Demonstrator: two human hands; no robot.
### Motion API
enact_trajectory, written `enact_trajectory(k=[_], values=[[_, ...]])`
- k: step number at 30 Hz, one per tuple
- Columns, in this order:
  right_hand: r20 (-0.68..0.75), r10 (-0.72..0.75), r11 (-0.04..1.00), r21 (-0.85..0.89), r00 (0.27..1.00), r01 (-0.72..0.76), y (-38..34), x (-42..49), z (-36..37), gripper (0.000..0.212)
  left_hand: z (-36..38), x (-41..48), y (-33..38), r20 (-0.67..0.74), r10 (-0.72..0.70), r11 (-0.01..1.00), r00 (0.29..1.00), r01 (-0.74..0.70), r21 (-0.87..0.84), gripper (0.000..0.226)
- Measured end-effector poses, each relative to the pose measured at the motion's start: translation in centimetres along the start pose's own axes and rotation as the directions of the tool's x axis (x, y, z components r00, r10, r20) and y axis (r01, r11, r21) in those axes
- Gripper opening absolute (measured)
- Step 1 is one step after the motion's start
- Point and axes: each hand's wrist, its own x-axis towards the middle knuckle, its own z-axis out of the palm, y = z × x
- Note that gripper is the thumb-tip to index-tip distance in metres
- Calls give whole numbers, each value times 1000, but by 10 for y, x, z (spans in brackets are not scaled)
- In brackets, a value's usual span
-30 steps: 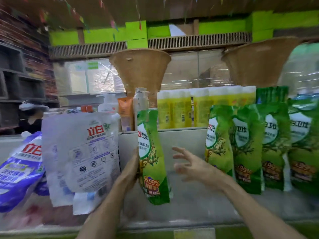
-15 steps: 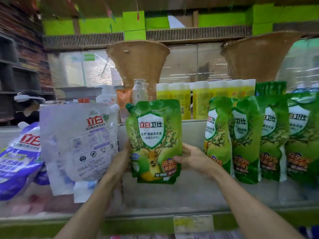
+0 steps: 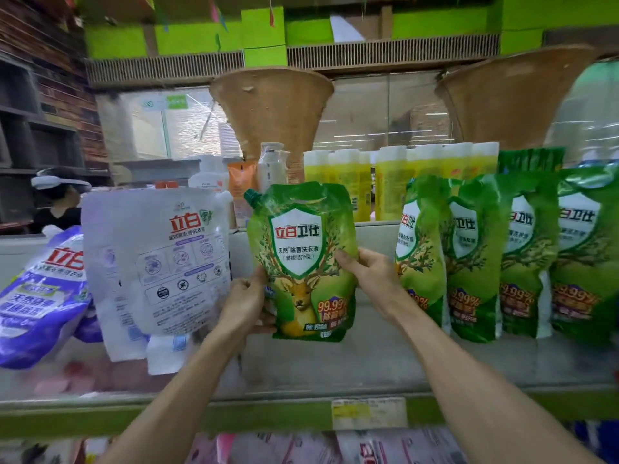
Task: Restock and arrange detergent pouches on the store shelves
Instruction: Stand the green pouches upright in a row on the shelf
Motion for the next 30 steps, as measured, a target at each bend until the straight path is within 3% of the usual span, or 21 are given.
enact_trajectory(k=[3, 6, 9, 14, 18, 21, 24, 27, 30], values=[[-11, -68, 998, -2, 998, 68, -5, -11, -11, 24, 25, 3, -1, 78, 30, 999, 996, -27, -35, 62], [-41, -83, 994, 73, 996, 86, -16, -19, -20, 36, 66, -6, 0, 274, 16, 987, 962, 28, -158, 51], [21, 4, 965, 262, 1000, -9, -23, -23, -25, 49, 107, -13, 2, 372, -1, 950, 928, 118, -290, 63], [-90, 242, 968, 94, 966, -234, 4, -22, -18, 65, 133, -9, 8, 424, 11, 899, 906, 177, -401, 71], [-105, 249, 968, 25, 963, -248, 13, -11, -15, 69, 150, -5, 11, 399, 60, 905, 915, 119, -409, 66], [-145, 254, 967, 44, 956, -250, 13, -4, -16, 61, 154, -3, 10, 425, 77, 917, 902, 103, -385, 66], [-197, 196, 980, 26, 961, -195, 12, -6, -13, 47, 152, -2, 12, 403, 84, 941, 911, 61, -334, 61], [-346, 16, 992, -109, 938, -57, 3, -16, -8, 39, 144, -7, 19, 361, 83, 980, 929, -10, -198, 56], [-428, -270, 961, -166, 862, 219, -29, -19, -7, 22, 125, -9, 36, 117, 167, 983, 979, -156, -94, 36]])
